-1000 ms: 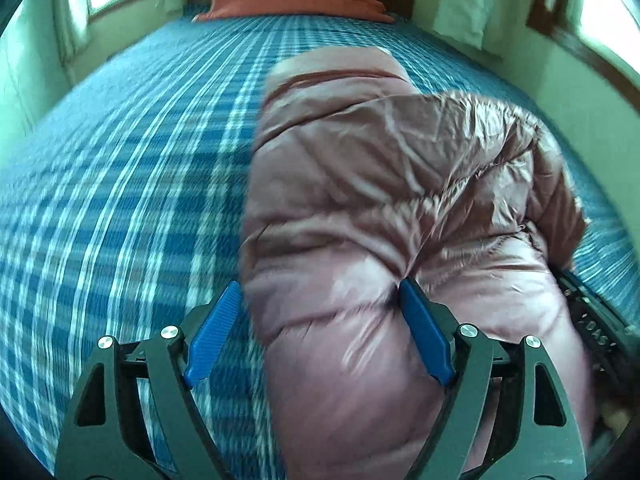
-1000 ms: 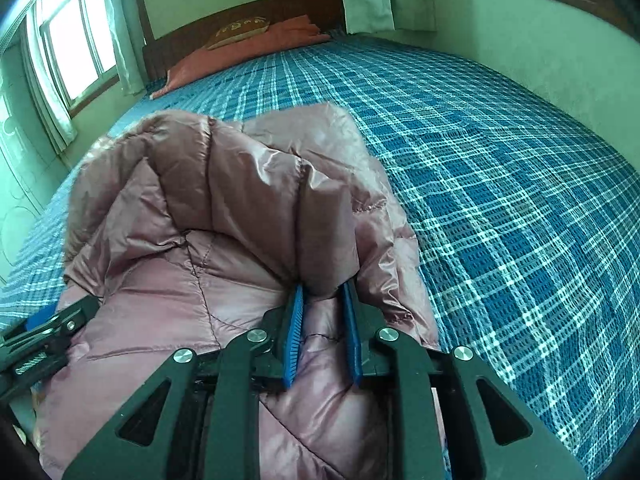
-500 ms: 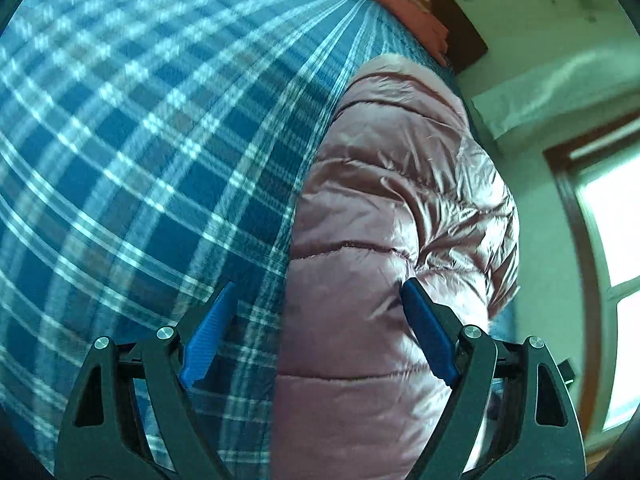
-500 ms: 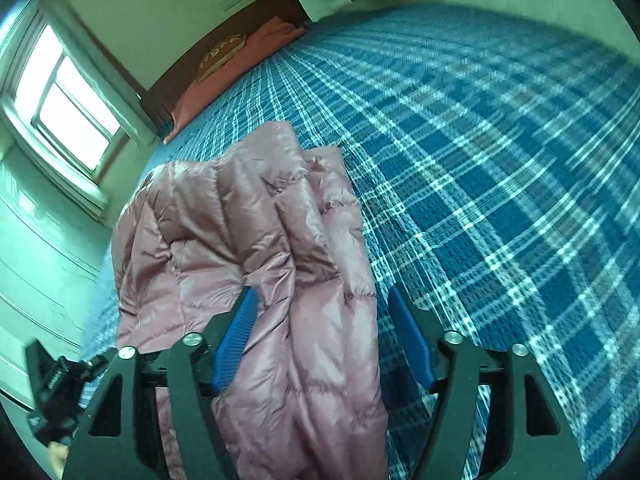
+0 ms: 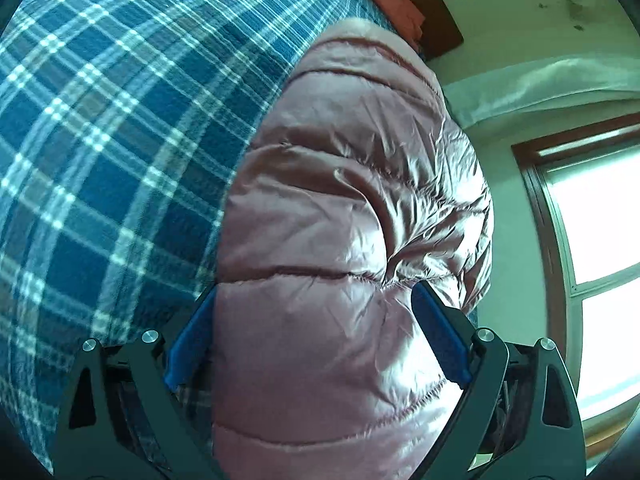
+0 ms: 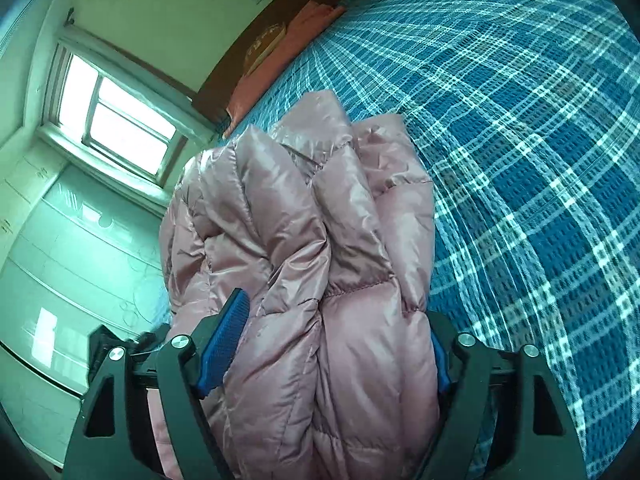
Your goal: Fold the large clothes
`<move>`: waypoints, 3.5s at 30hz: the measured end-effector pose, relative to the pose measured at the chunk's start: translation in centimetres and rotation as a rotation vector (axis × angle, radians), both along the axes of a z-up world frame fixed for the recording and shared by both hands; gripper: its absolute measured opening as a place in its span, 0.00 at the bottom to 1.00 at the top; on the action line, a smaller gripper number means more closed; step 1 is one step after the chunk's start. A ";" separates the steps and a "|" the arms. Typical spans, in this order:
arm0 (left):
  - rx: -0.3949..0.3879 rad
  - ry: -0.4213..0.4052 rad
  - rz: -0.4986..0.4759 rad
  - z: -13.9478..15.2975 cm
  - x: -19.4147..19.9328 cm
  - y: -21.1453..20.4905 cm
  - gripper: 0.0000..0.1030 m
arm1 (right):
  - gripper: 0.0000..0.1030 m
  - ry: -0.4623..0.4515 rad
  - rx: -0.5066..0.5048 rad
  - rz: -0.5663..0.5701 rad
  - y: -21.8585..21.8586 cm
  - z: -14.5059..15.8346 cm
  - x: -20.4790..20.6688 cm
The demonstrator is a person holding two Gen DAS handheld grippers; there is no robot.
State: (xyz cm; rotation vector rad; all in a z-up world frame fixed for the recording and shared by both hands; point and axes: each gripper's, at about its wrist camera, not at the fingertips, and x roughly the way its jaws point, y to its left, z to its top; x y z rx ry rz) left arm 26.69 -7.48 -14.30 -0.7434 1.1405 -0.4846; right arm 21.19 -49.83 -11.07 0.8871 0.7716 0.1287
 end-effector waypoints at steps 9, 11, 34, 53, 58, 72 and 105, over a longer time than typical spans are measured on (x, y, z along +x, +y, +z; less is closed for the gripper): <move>0.042 -0.102 -0.059 2.4 -0.5 -0.4 0.51 | 0.35 -0.060 0.148 0.051 1.5 0.8 1.4; 0.050 -0.130 -0.054 3.5 -0.1 0.5 0.51 | 0.34 -0.081 0.164 0.064 2.6 1.3 2.5; 0.198 -0.179 0.017 2.7 6.3 10.2 0.54 | 0.44 -0.044 0.235 0.142 11.0 -0.3 11.0; 0.134 -0.155 0.064 4.2 10.8 13.7 0.80 | 0.77 -0.014 0.148 0.106 6.7 2.9 15.5; 0.212 -0.160 0.047 4.0 13.4 12.2 0.79 | 0.77 0.015 0.170 0.114 7.0 1.7 18.4; 0.298 -0.127 0.016 3.6 12.1 12.2 0.69 | 0.65 0.083 0.154 0.126 7.4 1.4 15.6; 0.360 -0.221 0.092 5.6 -9.2 13.4 0.72 | 0.48 0.068 0.124 0.116 12.1 3.3 -6.1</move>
